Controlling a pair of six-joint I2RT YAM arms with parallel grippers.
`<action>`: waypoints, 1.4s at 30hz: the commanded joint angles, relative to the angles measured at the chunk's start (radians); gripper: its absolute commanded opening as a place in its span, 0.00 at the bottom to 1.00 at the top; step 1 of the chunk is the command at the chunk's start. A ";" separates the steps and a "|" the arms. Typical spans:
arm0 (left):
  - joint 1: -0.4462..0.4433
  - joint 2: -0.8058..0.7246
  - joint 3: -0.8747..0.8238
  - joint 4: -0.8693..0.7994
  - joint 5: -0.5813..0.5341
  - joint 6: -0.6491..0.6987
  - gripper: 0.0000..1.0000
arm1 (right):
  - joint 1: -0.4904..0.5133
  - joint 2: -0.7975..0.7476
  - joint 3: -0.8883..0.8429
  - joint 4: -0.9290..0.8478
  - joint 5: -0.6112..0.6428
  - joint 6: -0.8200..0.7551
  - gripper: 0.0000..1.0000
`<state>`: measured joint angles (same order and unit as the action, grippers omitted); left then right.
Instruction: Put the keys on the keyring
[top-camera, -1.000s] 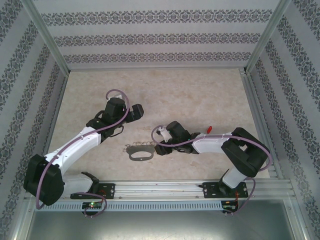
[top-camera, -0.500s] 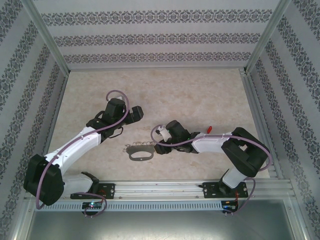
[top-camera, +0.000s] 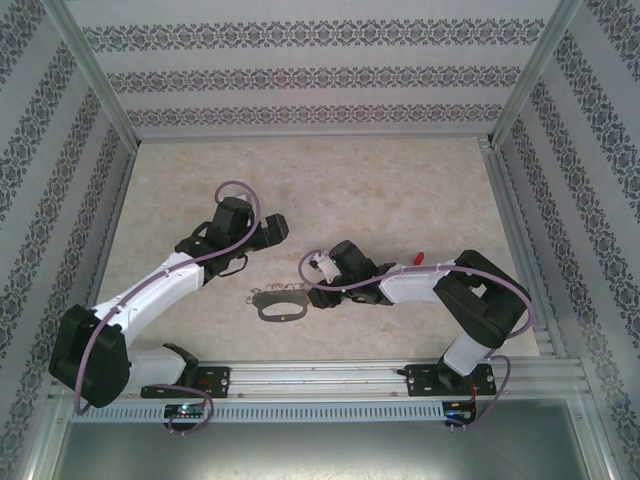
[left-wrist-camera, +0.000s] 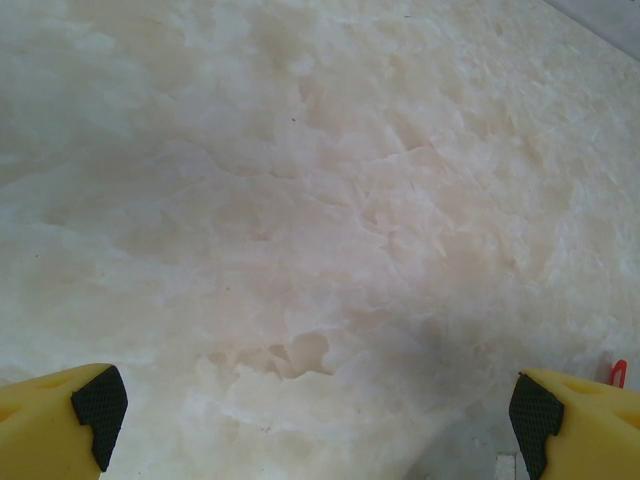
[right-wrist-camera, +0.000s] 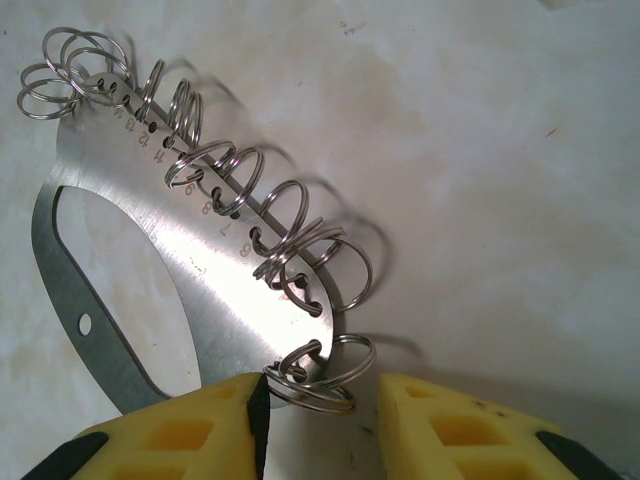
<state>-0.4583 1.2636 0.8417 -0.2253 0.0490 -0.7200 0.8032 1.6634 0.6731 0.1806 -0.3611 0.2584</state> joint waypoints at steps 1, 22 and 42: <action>-0.003 0.008 0.004 -0.014 0.007 -0.010 1.00 | 0.013 0.024 -0.007 0.020 -0.018 -0.004 0.31; -0.003 0.026 0.006 -0.020 0.034 -0.020 1.00 | 0.005 -0.042 -0.035 0.001 -0.008 -0.018 0.21; -0.004 0.043 0.013 -0.023 0.053 -0.024 1.00 | 0.004 -0.021 -0.016 0.033 -0.010 -0.006 0.00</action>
<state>-0.4583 1.3067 0.8417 -0.2256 0.0948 -0.7353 0.8074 1.6569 0.6518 0.1955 -0.3679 0.2554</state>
